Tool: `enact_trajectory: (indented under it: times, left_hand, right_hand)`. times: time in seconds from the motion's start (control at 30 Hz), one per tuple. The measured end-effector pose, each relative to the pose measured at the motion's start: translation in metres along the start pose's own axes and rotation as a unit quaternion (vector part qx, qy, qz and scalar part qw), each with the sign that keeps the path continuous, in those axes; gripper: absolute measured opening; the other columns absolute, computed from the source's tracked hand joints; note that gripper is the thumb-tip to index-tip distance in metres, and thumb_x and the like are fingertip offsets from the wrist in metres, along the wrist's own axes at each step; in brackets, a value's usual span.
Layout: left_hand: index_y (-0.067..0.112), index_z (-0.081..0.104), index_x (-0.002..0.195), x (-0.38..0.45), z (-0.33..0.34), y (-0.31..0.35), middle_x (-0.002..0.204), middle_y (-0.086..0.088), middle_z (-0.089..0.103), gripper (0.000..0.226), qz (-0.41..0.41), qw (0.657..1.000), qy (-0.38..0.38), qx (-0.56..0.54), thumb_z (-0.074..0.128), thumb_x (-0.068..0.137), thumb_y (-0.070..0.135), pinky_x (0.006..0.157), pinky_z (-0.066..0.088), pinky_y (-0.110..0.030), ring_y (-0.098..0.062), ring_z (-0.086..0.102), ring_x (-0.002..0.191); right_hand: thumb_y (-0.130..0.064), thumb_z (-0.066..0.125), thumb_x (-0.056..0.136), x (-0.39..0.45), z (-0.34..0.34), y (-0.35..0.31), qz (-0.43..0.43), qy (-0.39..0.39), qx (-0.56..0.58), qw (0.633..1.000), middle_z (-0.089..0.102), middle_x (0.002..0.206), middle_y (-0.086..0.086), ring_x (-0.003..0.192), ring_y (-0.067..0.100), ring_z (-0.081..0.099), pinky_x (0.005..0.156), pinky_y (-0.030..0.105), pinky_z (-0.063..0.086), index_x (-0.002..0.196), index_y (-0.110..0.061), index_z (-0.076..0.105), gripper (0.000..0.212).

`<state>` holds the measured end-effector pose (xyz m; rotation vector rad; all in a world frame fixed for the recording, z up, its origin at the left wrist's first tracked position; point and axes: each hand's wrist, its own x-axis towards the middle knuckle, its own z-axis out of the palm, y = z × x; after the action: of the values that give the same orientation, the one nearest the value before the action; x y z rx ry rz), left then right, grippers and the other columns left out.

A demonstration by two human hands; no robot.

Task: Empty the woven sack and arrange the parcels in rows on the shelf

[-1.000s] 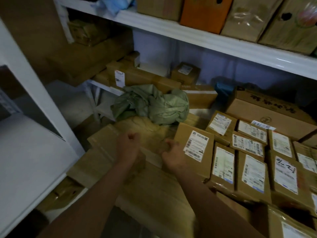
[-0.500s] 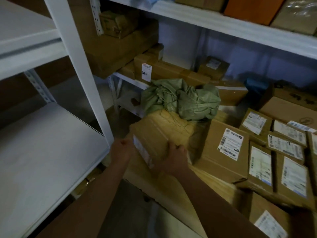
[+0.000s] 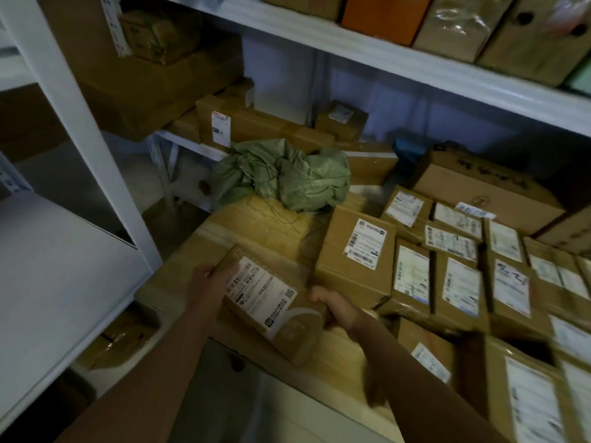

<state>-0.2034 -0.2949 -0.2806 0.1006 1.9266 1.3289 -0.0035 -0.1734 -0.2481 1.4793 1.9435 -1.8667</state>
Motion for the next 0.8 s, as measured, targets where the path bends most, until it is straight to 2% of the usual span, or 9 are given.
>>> enact_trajectory:
  times: [0.07,0.13,0.27,0.4,0.47,0.63,0.67,0.77,0.8]
  left_hand:
    - [0.017,0.046,0.128,-0.02,0.016,-0.005,0.117,-0.002,0.058,0.085,-0.016,1.0,0.001,0.017,0.079,0.059,0.054,0.089,0.05,-0.047,-0.026,0.058,0.104]
    - [0.019,0.038,0.136,-0.045,0.035,-0.004,0.123,-0.006,0.052,0.078,-0.021,0.997,0.012,0.069,0.077,0.071,0.038,0.091,0.048,-0.045,-0.029,0.053,0.109]
    - [0.011,0.043,0.135,-0.061,0.069,-0.014,0.131,-0.014,0.051,0.069,-0.011,0.993,0.015,0.119,0.075,0.076,0.029,0.088,0.049,-0.038,-0.033,0.054,0.112]
    - [0.008,0.045,0.133,-0.071,0.102,-0.019,0.127,-0.015,0.055,0.058,0.002,0.989,0.006,0.15,0.069,0.081,0.021,0.082,0.046,-0.035,-0.032,0.055,0.11]
    - [0.006,0.045,0.133,-0.073,0.113,-0.02,0.127,-0.016,0.056,0.053,0.005,0.991,-0.003,0.137,0.066,0.085,0.017,0.079,0.043,-0.034,-0.033,0.055,0.112]
    - [0.007,0.052,0.126,-0.076,0.126,-0.019,0.124,-0.017,0.059,0.047,0.022,0.981,-0.005,0.192,0.067,0.083,0.02,0.084,0.047,-0.036,-0.034,0.057,0.109]
    - [0.007,0.052,0.125,-0.075,0.128,-0.018,0.123,-0.017,0.06,0.047,0.029,0.977,-0.003,0.209,0.067,0.082,0.021,0.082,0.047,-0.036,-0.034,0.058,0.108]
    - [0.007,0.044,0.131,-0.076,0.135,-0.01,0.127,-0.019,0.054,0.06,0.059,0.947,0.04,0.312,0.067,0.081,0.031,0.083,0.046,-0.037,-0.036,0.053,0.113]
    - [0.007,0.044,0.132,-0.075,0.14,-0.008,0.129,-0.019,0.052,0.064,0.074,0.936,0.064,0.338,0.067,0.079,0.035,0.088,0.047,-0.041,-0.037,0.051,0.117]
  right_hand:
    - [-0.05,0.054,0.075,-0.007,-0.017,0.018,0.003,0.025,0.015,1.0,0.067,0.089,0.003,0.081,0.018,0.061,0.065,0.028,0.046,0.092,-0.02,0.066,0.037]
    - [-0.044,0.058,0.085,-0.015,-0.031,0.033,0.004,0.08,0.049,0.996,0.068,0.098,0.003,0.087,0.015,0.062,0.069,0.029,0.049,0.106,-0.017,0.066,0.035]
    - [-0.038,0.066,0.082,-0.026,-0.051,0.056,0.002,0.176,0.096,0.98,0.071,0.101,0.002,0.092,0.019,0.067,0.088,0.04,0.054,0.108,-0.023,0.065,0.03]
    - [-0.026,0.06,0.088,-0.04,-0.07,0.062,-0.004,0.225,0.087,0.97,0.069,0.095,0.006,0.088,0.021,0.065,0.083,0.036,0.054,0.102,-0.015,0.064,0.018]
    - [-0.021,0.056,0.091,-0.045,-0.08,0.065,0.003,0.236,0.094,0.967,0.064,0.09,0.002,0.086,0.02,0.061,0.08,0.033,0.051,0.098,-0.019,0.059,0.009]
    - [-0.023,0.056,0.087,-0.041,-0.091,0.079,0.005,0.235,0.077,0.969,0.07,0.101,0.007,0.089,0.023,0.067,0.085,0.041,0.057,0.111,-0.017,0.064,0.026]
    - [-0.025,0.057,0.087,-0.045,-0.094,0.079,0.009,0.228,0.072,0.971,0.069,0.1,0.004,0.088,0.021,0.066,0.082,0.038,0.057,0.11,-0.017,0.064,0.026]
    - [-0.016,0.057,0.092,-0.053,-0.107,0.08,-0.014,0.214,0.106,0.971,0.065,0.094,-0.003,0.078,0.006,0.059,0.064,0.015,0.05,0.103,-0.019,0.061,0.013]
    - [-0.016,0.058,0.092,-0.058,-0.111,0.077,-0.016,0.218,0.112,0.969,0.064,0.1,-0.002,0.083,0.008,0.059,0.068,0.015,0.049,0.107,-0.017,0.061,0.016]
